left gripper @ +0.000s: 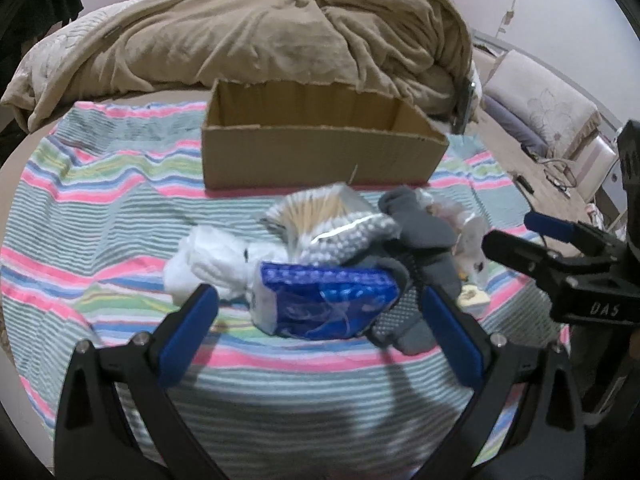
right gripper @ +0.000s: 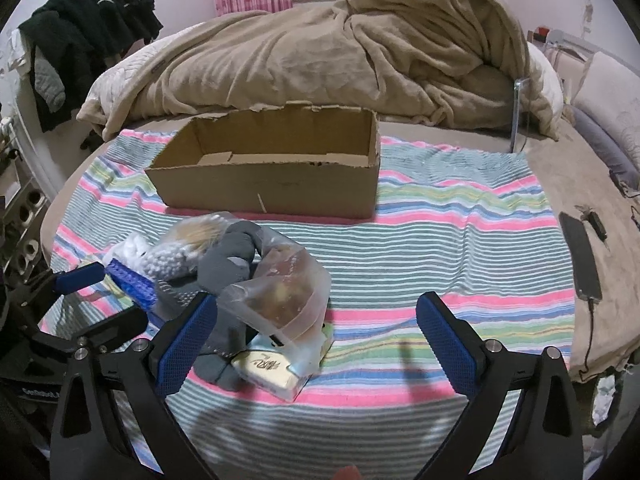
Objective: Organize objects
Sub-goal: 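Grasp the blue tissue pack with left tool while right tool grasps the clear zip bag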
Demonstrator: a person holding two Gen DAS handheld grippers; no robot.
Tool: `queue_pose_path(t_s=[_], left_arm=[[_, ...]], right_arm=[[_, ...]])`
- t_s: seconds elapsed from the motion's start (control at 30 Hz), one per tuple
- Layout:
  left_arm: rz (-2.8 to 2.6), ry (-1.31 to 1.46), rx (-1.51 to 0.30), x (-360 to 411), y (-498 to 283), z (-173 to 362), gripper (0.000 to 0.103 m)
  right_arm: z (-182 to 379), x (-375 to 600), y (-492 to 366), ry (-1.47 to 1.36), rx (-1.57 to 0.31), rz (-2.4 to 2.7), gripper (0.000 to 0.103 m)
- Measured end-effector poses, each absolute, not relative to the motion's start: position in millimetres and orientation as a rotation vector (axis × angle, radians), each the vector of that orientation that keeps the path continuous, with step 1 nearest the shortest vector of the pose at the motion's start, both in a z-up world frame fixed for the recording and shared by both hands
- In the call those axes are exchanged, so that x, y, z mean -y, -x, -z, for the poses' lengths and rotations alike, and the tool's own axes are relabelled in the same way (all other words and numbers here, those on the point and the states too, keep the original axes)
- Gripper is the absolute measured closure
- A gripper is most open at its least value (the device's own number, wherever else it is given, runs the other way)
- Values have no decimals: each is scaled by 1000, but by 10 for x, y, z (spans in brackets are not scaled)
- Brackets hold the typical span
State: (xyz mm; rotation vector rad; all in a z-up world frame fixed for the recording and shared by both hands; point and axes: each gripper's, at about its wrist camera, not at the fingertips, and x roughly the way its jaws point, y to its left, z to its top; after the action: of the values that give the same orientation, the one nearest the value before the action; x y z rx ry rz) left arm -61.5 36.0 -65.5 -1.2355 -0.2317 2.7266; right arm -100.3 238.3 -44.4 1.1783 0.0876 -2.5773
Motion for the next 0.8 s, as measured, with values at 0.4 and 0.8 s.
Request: queue_pose_path(t_s=[0.4, 0.8], left_arm=[[-2689, 1317, 172, -416, 791, 902, 17], [-2688, 1246, 189, -404, 673, 811, 29]], right_arm=[[672, -2330, 1171, -1209, -71, 2520, 10], [603, -2410, 1128, -1160, -4, 2487, 56]])
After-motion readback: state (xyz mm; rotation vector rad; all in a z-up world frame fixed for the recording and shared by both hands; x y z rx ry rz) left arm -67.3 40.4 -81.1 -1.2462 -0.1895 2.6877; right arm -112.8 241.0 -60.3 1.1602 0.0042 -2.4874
